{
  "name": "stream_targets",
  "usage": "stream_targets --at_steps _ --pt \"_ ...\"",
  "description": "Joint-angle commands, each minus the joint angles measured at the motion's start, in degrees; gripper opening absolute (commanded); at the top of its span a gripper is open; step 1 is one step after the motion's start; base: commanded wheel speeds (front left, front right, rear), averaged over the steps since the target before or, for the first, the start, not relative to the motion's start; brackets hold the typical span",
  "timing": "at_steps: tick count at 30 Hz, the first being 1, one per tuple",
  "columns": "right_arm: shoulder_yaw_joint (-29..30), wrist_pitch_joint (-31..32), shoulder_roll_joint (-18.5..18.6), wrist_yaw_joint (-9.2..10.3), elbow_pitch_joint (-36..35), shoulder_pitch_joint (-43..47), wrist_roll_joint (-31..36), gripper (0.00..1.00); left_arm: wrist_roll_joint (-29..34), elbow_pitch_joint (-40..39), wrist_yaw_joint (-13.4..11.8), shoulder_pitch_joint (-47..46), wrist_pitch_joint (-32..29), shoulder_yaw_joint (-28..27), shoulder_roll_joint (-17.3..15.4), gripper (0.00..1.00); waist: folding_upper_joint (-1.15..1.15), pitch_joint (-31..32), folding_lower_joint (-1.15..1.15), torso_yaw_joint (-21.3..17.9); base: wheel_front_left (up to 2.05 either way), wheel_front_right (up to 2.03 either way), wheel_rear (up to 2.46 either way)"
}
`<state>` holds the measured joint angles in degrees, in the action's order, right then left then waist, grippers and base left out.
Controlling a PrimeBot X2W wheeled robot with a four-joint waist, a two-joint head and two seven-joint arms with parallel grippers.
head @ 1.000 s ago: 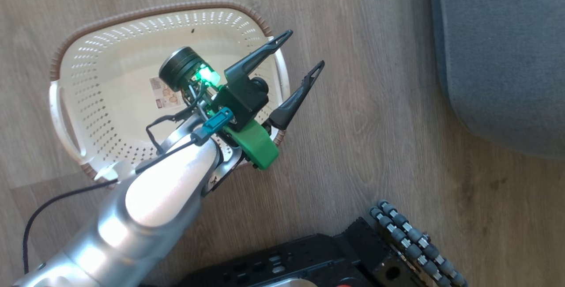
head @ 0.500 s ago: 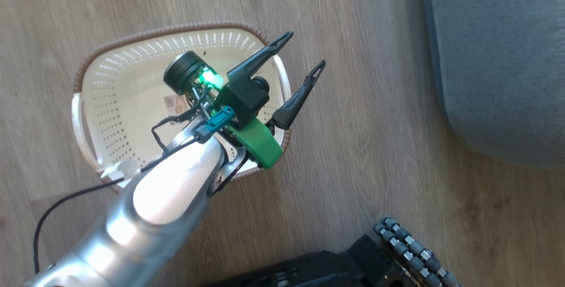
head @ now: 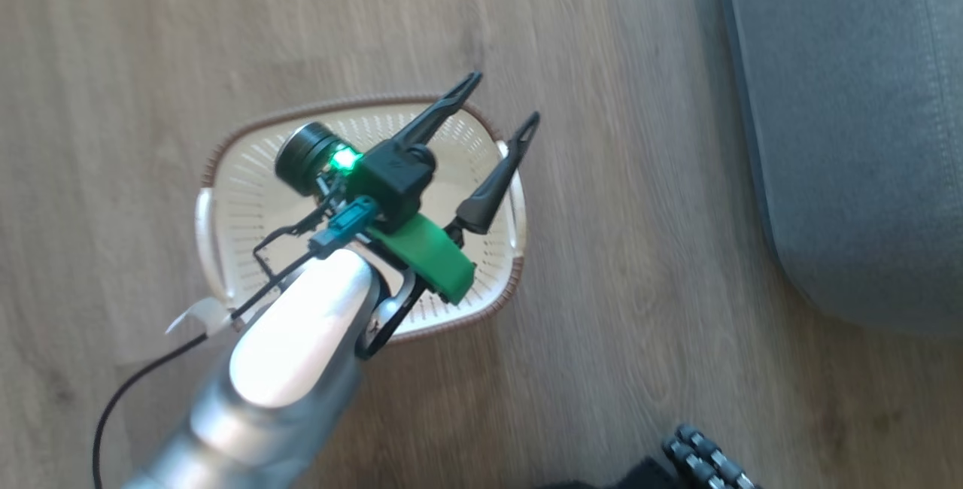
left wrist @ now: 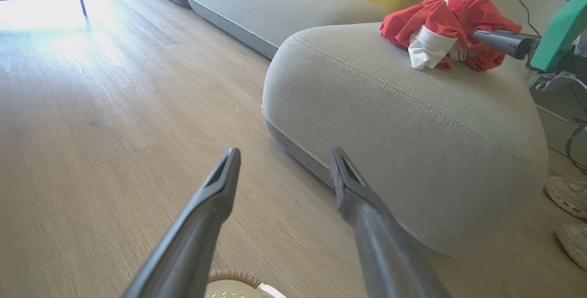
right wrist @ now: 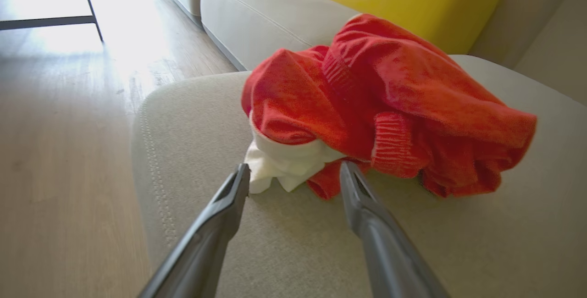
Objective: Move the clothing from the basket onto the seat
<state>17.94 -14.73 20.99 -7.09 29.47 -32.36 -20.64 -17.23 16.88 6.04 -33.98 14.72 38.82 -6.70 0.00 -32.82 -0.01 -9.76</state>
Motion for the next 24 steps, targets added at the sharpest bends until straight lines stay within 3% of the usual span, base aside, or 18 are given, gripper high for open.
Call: stream_targets --at_steps 1,13,24 --pt "-1.06 -0.27 0.98 -0.40 -2.67 1.78 0.43 1.00 0.21 -1.73 0.15 0.59 0.27 -2.32 0.10 1.00 0.00 2.63 0.01 2.09 0.00 0.00 0.00" --pt "-12.37 -0.27 -3.98 -0.40 -11.96 7.03 1.49 1.00 1.24 -1.00 0.15 8.74 0.28 -13.81 1.44 1.00 0.00 12.93 0.01 8.93 0.00 0.00 0.00" --pt "-21.07 -0.27 -6.68 -0.40 -13.73 10.46 1.24 1.00 3.57 0.05 -0.28 15.05 0.28 -24.58 2.34 1.00 0.00 19.92 0.01 11.17 0.00 0.00 0.00"
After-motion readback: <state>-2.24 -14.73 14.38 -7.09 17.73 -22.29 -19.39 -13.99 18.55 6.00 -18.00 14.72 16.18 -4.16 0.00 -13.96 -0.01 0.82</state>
